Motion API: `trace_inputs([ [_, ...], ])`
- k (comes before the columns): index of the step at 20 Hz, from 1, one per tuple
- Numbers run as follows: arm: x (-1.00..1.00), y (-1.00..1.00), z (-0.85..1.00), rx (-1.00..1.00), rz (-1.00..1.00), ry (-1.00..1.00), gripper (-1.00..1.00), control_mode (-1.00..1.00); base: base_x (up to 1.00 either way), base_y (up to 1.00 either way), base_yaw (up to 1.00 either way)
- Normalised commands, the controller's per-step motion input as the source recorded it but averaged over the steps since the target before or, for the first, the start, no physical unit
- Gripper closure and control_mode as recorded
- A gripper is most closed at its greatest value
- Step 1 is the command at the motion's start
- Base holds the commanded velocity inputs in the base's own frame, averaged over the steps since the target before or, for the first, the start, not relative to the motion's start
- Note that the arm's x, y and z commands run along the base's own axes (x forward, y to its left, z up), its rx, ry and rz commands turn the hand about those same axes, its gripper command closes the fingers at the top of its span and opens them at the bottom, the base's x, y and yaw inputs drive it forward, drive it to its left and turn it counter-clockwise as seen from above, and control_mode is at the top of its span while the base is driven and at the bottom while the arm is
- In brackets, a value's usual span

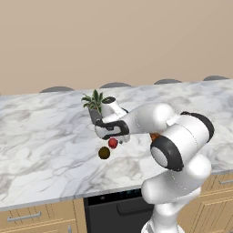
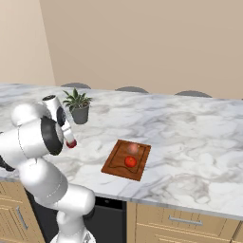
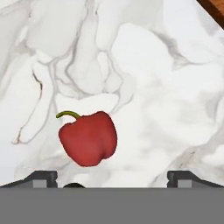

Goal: Place the avocado, onion, tomato, and bell pepper on the cutting board.

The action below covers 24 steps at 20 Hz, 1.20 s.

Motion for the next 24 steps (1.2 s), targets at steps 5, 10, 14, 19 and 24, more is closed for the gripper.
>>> trace_inputs([
  [5, 0.42, 0.30, -0.22, 0.00, 0.06, 0.00, -1.00, -1.00, 0.00, 0.00, 0.00],
  [10, 0.14, 0.00, -0.10, -0.01, 0.01, 0.00, -1.00, -1.00, 0.00, 0.00, 0.00],
  [14, 0.30, 0.00, -0.27, -0.05, 0.00, 0.00, -1.00, -1.00, 0.00, 0.00, 0.00],
  [19, 0.02, -0.06, -0.18, -0.06, 0.00, 0.00, -1.00, -1.00, 0.00, 0.00, 0.00],
  [24, 0.00, -0.03, -0.22, -0.08, 0.00, 0.00, -1.00, -1.00, 0.00, 0.00, 0.00],
])
